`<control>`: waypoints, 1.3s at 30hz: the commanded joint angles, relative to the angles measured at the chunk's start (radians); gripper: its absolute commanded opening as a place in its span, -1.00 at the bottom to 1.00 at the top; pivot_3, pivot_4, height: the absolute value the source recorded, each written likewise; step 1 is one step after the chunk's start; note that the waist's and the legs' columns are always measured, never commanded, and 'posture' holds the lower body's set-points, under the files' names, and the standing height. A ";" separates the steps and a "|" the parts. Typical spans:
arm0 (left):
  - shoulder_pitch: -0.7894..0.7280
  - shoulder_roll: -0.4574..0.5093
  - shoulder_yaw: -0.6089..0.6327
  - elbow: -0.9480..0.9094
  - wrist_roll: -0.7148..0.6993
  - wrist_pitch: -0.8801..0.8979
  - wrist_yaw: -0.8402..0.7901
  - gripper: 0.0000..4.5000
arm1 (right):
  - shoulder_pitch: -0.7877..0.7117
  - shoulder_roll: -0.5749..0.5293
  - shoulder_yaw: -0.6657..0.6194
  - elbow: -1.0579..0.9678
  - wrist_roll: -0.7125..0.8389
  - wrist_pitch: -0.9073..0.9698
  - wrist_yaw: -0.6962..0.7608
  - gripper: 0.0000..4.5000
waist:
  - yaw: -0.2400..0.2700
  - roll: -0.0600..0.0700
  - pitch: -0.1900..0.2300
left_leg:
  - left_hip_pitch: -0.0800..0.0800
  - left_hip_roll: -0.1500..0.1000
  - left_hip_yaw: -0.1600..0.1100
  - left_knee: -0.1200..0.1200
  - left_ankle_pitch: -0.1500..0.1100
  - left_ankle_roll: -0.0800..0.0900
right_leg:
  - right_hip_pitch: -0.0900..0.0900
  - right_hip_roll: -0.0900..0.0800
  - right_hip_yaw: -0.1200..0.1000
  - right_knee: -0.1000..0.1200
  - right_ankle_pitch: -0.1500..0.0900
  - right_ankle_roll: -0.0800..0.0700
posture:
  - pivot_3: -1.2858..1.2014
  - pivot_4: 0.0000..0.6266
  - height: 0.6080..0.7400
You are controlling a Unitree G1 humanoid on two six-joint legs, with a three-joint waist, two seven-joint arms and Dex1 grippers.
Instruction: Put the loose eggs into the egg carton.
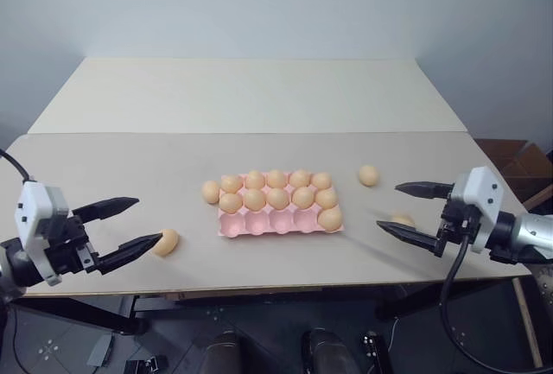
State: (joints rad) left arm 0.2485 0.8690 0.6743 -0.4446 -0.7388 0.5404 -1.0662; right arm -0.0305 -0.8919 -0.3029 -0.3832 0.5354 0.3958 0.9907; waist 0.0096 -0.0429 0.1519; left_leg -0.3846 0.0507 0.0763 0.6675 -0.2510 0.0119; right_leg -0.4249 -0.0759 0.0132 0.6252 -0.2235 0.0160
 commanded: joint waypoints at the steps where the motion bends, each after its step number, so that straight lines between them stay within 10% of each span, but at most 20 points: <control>1: -0.023 -0.002 0.004 -0.010 -0.007 -0.015 0.023 0.99 | -0.011 -0.006 -0.032 -0.039 0.022 0.002 -0.005 1.00 | 0.000 0.000 0.000 | 0.000 0.000 0.000 0.000 0.000 0.000 | 0.000 0.000 0.000 0.000 0.000 0.000 | 0.03 -0.52 1.00; 17: -0.121 0.037 -0.089 -0.056 -0.054 -0.006 -0.032 0.99 | 0.009 -0.059 -0.098 -0.099 -0.028 0.264 -0.224 1.00 | -0.002 0.000 0.000 | -0.001 -0.001 0.001 0.000 0.000 0.000 | 0.000 -0.001 0.001 0.000 0.001 -0.001 | 0.03 -0.52 1.00; 30: -0.213 0.056 -0.182 0.001 -0.044 -0.009 -0.055 0.99 | -0.064 0.029 0.110 0.033 -0.152 0.512 -0.456 1.00 | -0.007 0.000 0.000 | -0.001 -0.001 0.000 0.000 0.000 0.000 | 0.000 0.000 0.001 -0.001 0.000 0.000 | 0.03 -0.52 1.00; 39: -0.214 0.063 -0.180 0.005 -0.034 -0.011 -0.057 1.00 | -0.137 0.088 0.137 0.048 -0.163 0.537 -0.480 -0.16 | -0.010 0.000 0.000 | -0.001 -0.001 0.000 0.000 0.000 0.000 | -0.001 0.000 0.001 0.000 0.002 0.002 | 0.03 -0.52 1.00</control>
State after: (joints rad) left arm 0.0435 0.9163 0.4836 -0.4318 -0.7717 0.5437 -1.1188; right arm -0.1496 -0.7990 -0.1577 -0.2883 0.3761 0.9274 0.5184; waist -0.0006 -0.0427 0.1519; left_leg -0.3858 0.0498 0.0759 0.6673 -0.2510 0.0122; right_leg -0.4253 -0.0755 0.0139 0.6249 -0.2218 0.0186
